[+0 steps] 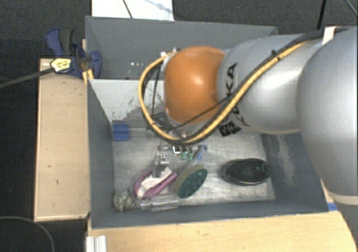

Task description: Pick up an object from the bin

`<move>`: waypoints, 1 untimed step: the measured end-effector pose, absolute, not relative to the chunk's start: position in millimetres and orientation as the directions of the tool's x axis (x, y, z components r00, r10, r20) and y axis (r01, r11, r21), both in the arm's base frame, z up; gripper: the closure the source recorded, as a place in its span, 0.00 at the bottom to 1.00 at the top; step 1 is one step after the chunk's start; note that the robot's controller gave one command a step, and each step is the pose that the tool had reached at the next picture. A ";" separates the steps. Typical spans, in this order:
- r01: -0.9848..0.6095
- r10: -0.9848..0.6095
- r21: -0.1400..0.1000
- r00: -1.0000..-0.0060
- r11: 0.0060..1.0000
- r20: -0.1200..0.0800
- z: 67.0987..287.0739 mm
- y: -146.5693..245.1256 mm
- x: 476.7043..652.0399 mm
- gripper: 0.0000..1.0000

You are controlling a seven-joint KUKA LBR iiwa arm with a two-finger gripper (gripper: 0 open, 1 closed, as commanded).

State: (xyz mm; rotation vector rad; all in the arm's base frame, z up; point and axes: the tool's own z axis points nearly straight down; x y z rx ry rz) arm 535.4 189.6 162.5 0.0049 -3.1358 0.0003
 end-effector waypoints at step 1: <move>-0.073 -0.073 0.002 -0.997 0.997 -0.007 81.3 139.0 515.2 0.00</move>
Offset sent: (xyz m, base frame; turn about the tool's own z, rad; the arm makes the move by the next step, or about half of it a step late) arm -0.0246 -0.0565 -0.0925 -0.0708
